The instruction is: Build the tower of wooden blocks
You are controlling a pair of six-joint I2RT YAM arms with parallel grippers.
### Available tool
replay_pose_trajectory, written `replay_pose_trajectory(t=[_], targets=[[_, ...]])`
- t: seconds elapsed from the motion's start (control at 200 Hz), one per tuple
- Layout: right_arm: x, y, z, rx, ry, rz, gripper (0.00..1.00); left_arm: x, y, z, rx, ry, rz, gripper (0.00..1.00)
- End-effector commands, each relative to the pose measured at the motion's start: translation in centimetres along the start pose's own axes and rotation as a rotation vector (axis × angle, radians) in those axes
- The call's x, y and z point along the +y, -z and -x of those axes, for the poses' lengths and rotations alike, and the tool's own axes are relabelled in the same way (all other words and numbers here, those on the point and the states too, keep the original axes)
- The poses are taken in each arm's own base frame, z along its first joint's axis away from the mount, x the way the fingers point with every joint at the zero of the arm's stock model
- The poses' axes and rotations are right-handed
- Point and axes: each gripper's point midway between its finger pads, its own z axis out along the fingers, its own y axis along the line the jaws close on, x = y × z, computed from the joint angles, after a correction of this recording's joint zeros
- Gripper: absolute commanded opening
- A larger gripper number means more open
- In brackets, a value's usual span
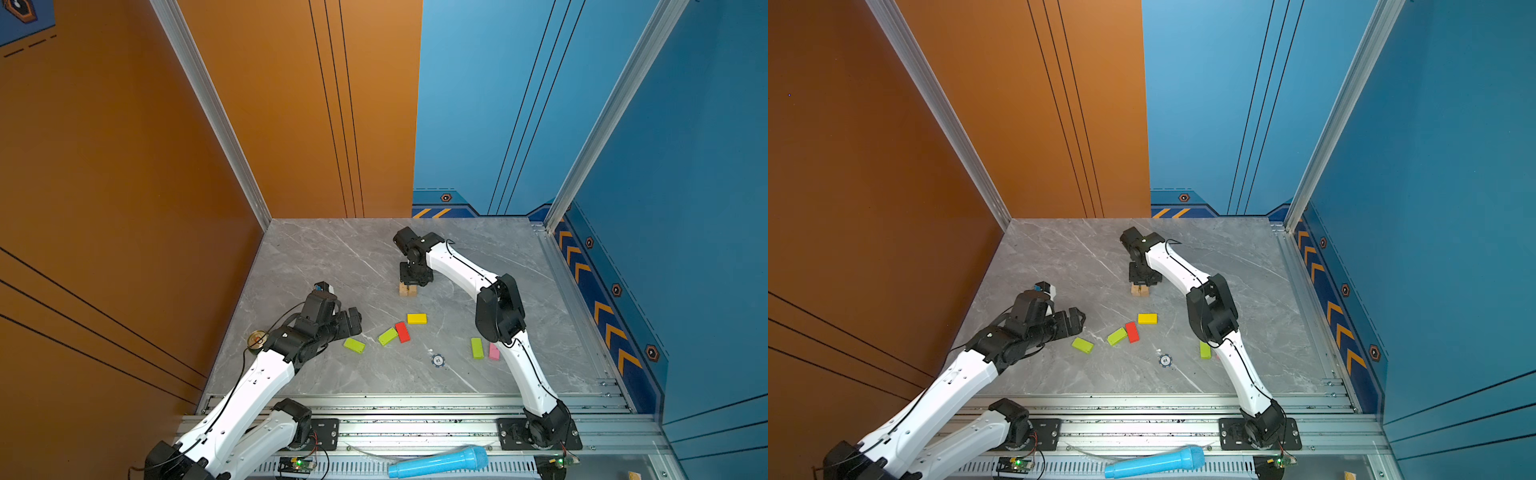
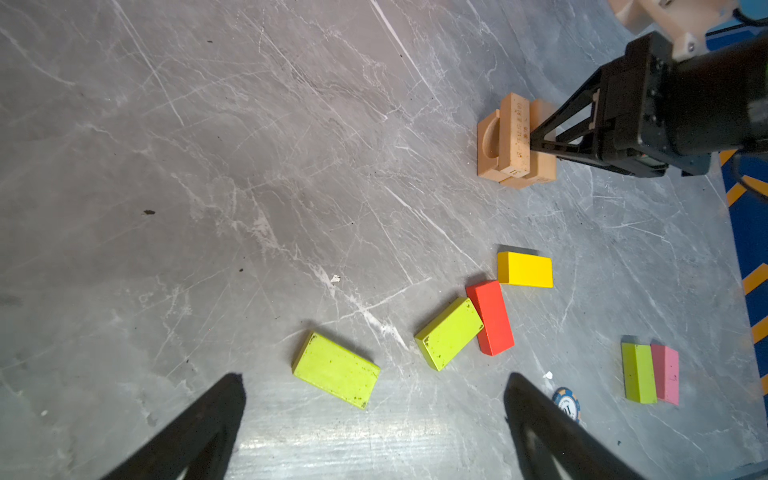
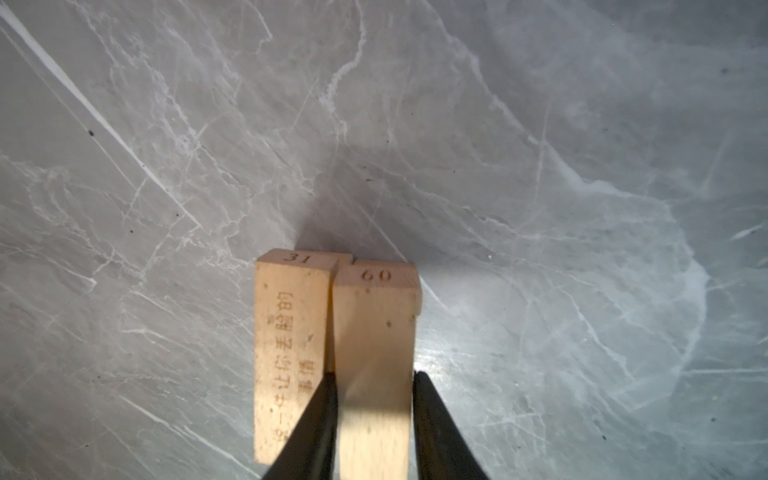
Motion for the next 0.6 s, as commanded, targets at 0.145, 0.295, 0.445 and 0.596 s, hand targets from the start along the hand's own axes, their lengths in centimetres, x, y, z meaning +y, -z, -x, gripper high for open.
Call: replay_pose_trajectory(t=[0.145, 0.295, 0.445, 0.596], targets=[[-0.1, 0.1, -0.6, 0.03, -0.013, -0.01, 0.39, 0.1, 0.0, -0.4, 0.006, -0.009, -0.012, 0.99], [-0.5, 0.5, -0.4, 0.023, -0.017, -0.014, 0.39, 0.1, 0.0, -0.3, 0.004, -0.007, -0.011, 0.99], [-0.7, 1.8, -0.2, 0.003, -0.017, -0.012, 0.4, 0.0, 0.0, -0.2, 0.005, -0.008, -0.013, 0.99], [-0.9, 3.1, 0.0, -0.02, -0.014, -0.01, 0.41, -0.1, -0.1, -0.2, 0.008, -0.008, -0.018, 0.99]])
